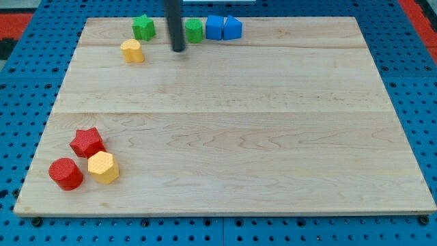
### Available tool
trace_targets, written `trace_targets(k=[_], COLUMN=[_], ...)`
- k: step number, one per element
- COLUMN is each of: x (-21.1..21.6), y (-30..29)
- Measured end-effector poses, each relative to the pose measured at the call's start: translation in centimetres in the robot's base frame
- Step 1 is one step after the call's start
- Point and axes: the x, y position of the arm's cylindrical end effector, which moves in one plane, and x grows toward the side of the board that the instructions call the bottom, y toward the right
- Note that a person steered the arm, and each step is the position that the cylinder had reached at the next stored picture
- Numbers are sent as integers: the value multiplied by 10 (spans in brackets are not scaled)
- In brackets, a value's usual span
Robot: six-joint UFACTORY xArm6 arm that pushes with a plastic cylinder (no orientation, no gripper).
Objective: Separate the line of blocks
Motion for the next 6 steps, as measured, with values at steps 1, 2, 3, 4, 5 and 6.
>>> trace_targets(k=[1,2,3,4,5,6], x=[-43,-68,-67,-55,-56,-62], y=[118,103,50,-12,-55,6])
